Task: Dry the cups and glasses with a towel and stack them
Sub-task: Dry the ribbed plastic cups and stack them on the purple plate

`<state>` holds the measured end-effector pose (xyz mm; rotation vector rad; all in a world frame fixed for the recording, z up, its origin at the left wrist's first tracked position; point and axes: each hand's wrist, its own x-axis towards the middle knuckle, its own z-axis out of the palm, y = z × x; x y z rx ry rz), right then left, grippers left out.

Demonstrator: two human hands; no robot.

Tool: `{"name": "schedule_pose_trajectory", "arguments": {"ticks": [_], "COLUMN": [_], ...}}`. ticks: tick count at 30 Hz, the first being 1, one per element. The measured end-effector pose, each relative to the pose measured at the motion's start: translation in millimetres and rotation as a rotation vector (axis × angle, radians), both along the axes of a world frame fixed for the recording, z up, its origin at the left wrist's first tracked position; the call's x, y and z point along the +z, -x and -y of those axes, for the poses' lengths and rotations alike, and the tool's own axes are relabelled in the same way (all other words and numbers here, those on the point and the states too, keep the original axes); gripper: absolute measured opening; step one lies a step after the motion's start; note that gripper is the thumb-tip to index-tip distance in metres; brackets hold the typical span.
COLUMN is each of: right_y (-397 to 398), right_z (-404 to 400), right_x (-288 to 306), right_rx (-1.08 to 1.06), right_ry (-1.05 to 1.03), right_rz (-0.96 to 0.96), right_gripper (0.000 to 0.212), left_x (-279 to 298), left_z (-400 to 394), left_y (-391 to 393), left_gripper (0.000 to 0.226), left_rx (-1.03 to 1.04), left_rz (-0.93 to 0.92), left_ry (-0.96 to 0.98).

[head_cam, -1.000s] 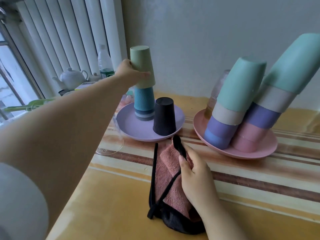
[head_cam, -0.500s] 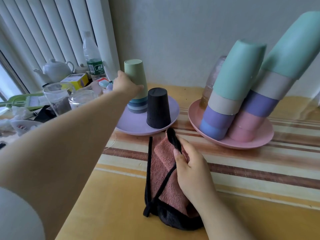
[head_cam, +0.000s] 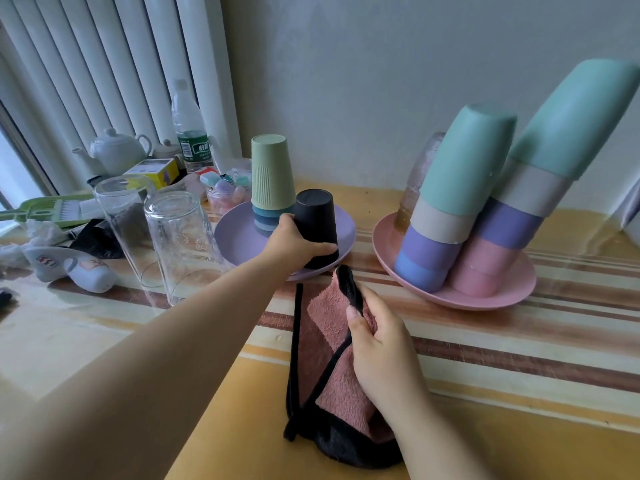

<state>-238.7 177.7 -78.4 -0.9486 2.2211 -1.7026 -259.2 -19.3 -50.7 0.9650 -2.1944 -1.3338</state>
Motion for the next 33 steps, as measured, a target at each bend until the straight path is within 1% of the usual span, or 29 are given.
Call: {"name": "schedule_pose_trajectory", "arguments": {"ticks": [2,3,5,8,11,13,15,17,18,19,21,22,23,24,25,26,28,31,33], "right_y": [0.4,1.0,2.2,2.5,5.2,7.7,12.4,14.8,13.7,12.0,3.1,-2.8,-7.9,-11.4,-13.4,-14.6,-13.4,-13.2,-13.8], "right_z": [0.2,0.5,0.9,0.9,0.2,-0.2,-3.6,-9.3,-12.1,-14.2,-12.8,-9.7,-5.5,-0.4,4.2,7.3,10.4,8.6,8.0], "right_x": [-0.2,-1.1,-2.3,-2.6,-0.2,4.5,9.3,18.3,23.6,28.9,36.1,35.4,31.9,25.9,20.1,17.5,15.0,15.8,16.6], "right_rx": [0.001,0.0,0.001,-0.007,-0.033,-0.096,-0.234,-0.367,-0.391,-0.375,-0.214,-0.091,0.035,0.127,0.174,0.185,0.166,0.15,0.17], "right_ry": [0.005,0.004,-0.005,-0.017,0.006,0.074,0.169,0.244,0.304,0.377,0.453,0.433,0.386,0.32,0.264,0.228,0.212,0.222,0.244], "right_rz": [-0.003,-0.004,-0.006,0.002,0.038,0.08,0.107,0.093,0.069,0.033,-0.044,-0.082,-0.147,-0.225,-0.286,-0.31,-0.316,-0.368,-0.349], "right_gripper": [0.036,0.036,0.035,0.035,0.029,0.028,0.024,0.025,0.025,0.022,0.02,0.026,0.039,0.053,0.062,0.067,0.066,0.058,0.05], "left_x": [-1.3,-1.1,5.8,29.7,44.7,40.0,29.6,18.6,14.1,10.3,5.4,3.6,2.0,1.1,0.3,-0.1,-2.0,-3.6,-5.0], "left_z": [2.0,1.4,-2.5,-14.7,-33.0,-48.4,-64.4,-77.2,-81.7,-85.4,-90.0,-90.6,-89.7,-88.8,-87.7,-87.2,-86.6,-87.4,-85.6], "left_y": [2.5,2.0,-3.2,-24.1,-57.9,-81.4,-100.0,-111.5,-114.7,-116.5,-117.5,-117.4,-116.8,-116.6,-116.8,-116.9,-118.1,-118.7,-117.6], "left_gripper": [0.072,0.07,0.064,0.059,0.062,0.055,0.043,0.033,0.034,0.038,0.049,0.049,0.045,0.04,0.039,0.041,0.044,0.047,0.052], "left_rx": [0.016,0.027,0.046,0.024,-0.055,-0.083,-0.089,-0.102,-0.125,-0.162,-0.251,-0.281,-0.295,-0.301,-0.305,-0.31,-0.318,-0.318,-0.269], "left_rz": [0.02,-0.007,-0.125,-0.316,-0.386,-0.396,-0.405,-0.433,-0.437,-0.427,-0.41,-0.42,-0.442,-0.467,-0.484,-0.492,-0.493,-0.509,-0.545], "left_ry": [0.034,0.056,0.074,0.041,-0.049,-0.147,-0.213,-0.269,-0.287,-0.29,-0.29,-0.306,-0.332,-0.364,-0.393,-0.416,-0.459,-0.545,-0.624]}}
